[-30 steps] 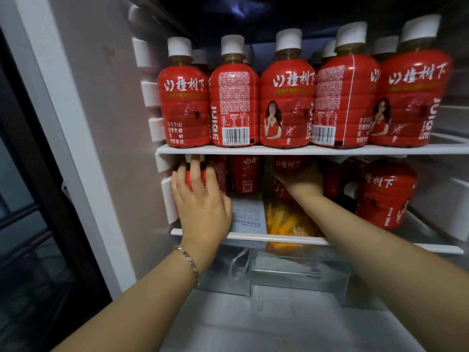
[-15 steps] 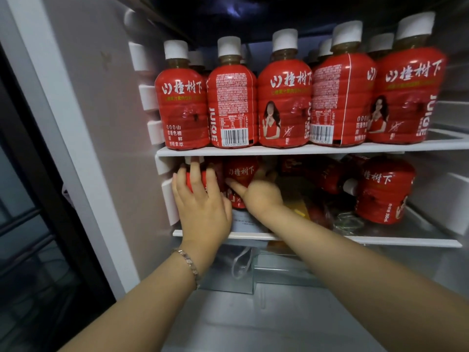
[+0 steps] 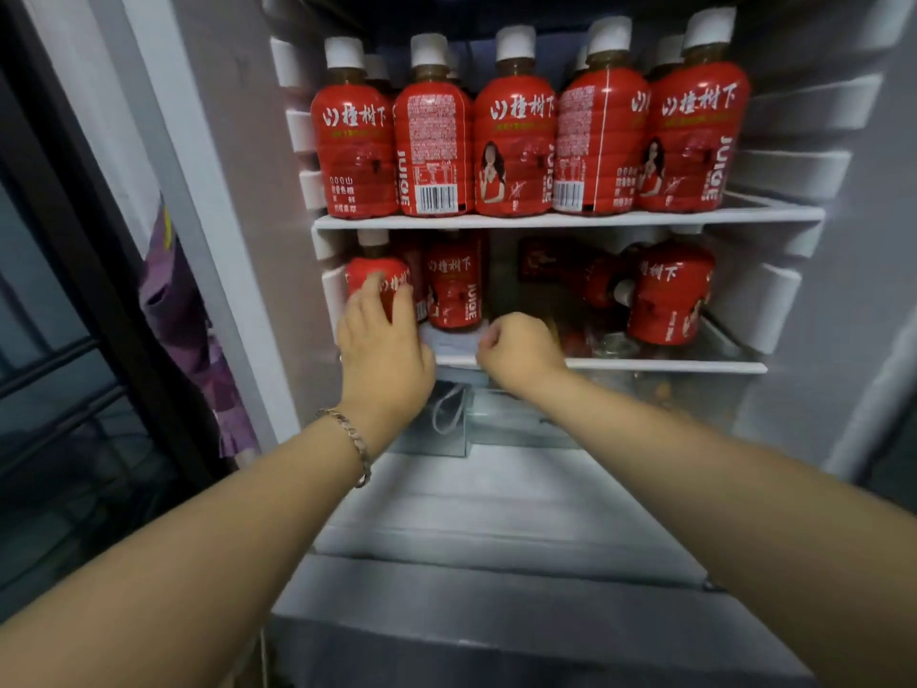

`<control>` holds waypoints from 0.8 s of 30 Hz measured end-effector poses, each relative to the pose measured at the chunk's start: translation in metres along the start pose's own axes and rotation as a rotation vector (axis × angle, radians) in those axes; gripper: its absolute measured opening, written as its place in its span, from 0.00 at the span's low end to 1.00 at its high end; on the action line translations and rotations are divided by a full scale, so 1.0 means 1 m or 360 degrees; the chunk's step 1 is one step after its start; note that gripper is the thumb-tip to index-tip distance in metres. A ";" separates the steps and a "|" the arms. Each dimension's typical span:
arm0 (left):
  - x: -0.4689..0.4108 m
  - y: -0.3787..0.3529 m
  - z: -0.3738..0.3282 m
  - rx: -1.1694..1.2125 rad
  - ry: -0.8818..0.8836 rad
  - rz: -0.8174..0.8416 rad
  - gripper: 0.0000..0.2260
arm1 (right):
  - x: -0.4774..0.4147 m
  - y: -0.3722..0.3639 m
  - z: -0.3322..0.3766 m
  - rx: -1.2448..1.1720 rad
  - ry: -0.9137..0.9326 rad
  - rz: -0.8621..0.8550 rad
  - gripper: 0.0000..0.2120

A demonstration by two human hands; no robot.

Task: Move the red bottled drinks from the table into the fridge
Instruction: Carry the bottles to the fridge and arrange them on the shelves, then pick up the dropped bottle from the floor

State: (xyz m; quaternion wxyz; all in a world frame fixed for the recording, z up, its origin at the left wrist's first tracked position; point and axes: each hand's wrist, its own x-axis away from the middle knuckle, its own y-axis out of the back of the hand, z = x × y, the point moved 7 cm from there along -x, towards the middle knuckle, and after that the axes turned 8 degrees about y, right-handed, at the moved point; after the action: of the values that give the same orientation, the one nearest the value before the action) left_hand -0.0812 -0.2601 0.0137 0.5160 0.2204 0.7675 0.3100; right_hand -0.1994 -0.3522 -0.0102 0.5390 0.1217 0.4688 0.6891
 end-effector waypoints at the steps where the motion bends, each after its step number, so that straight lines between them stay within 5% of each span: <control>1: 0.011 0.005 -0.003 0.0052 0.0011 0.0049 0.19 | 0.013 0.007 0.003 0.0020 0.0011 -0.0040 0.08; 6: 0.119 -0.008 0.001 0.0338 0.0269 0.0838 0.04 | 0.130 0.011 -0.005 0.0002 -0.0059 -0.0041 0.06; 13: 0.287 -0.033 -0.007 0.0256 0.0170 0.1703 0.09 | 0.307 -0.045 -0.064 0.0235 -0.0461 0.0820 0.08; 24: 0.499 -0.071 -0.064 -0.0019 -0.0187 0.2251 0.14 | 0.546 -0.098 -0.188 0.0190 -0.0976 0.1335 0.15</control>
State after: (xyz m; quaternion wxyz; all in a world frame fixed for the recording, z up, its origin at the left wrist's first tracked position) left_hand -0.3265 0.0017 -0.3459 0.2329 0.6794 0.4095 0.5626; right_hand -0.4772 0.0173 -0.3705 0.3213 0.5258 0.2389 0.7505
